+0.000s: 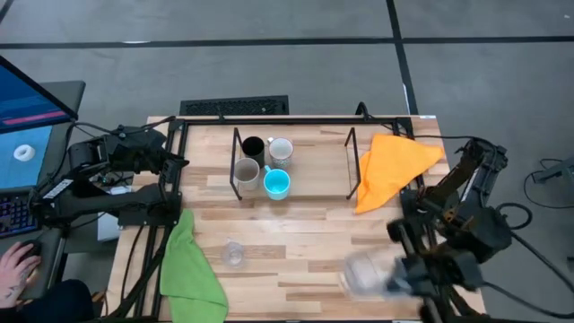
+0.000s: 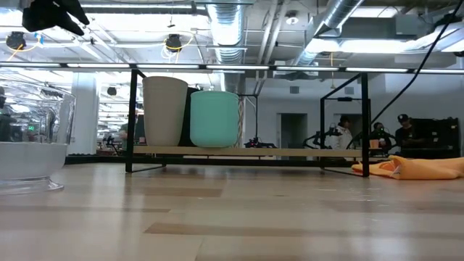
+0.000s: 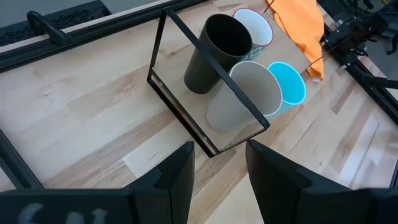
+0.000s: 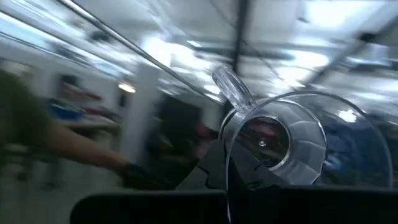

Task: Stack small to large cups/mugs on shelf
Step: Put the transparent mug on the shelf

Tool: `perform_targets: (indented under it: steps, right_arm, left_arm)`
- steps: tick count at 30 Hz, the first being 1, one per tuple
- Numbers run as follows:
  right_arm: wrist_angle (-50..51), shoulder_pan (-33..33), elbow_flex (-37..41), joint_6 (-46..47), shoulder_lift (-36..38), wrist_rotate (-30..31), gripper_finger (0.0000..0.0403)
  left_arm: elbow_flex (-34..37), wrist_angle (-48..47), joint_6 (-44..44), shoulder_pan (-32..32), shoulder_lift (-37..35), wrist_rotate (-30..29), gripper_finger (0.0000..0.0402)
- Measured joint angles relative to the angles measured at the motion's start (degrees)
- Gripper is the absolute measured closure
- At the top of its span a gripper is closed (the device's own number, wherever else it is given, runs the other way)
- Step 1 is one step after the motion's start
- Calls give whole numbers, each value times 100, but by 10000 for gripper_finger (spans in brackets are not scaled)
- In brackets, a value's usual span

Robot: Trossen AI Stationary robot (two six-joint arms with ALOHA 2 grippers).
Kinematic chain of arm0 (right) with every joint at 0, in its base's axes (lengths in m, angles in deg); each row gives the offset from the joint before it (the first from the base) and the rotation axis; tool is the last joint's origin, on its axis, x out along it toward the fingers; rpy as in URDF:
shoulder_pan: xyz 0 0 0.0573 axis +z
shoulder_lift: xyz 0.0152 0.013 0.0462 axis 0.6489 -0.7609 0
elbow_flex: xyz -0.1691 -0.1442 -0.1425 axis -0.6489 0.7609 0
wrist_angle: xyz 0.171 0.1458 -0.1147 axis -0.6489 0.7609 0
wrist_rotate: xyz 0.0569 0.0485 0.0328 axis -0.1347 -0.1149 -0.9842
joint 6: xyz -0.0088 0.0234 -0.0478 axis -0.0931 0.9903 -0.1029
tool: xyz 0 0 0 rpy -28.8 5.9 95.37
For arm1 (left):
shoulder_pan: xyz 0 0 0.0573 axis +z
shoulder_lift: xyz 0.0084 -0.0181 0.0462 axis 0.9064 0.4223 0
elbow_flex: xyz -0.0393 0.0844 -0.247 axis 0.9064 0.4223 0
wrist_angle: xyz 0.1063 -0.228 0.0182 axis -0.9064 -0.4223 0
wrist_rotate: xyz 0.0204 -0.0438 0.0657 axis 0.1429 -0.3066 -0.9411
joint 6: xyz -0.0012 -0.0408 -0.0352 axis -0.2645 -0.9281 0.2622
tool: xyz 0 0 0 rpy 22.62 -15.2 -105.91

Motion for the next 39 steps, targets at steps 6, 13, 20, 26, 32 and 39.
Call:
perform_targets:
  steps: [6,13,20,26,32,39]
  right_arm:
    - [537,-330,0,-459,4,1970,397]
    - [2036,-810,-523,-1224,-11,3178,396]
    - [4066,-1293,-1332,-1291,-15,3390,399]
    - [5328,-1742,-1734,-1224,-15,3401,397]
    - [6563,-2394,-1823,430,-11,2838,396]
    - [8610,-3554,-1815,2805,-148,1026,399]
  left_arm:
    - [0,0,-93,0,0,-4,266]
    - [0,0,-167,0,0,-6,266]
    - [0,0,-414,0,0,-130,266]
    - [0,0,-498,0,0,-407,266]
    - [0,0,-560,0,0,-734,266]
    - [0,0,-558,0,0,-884,266]
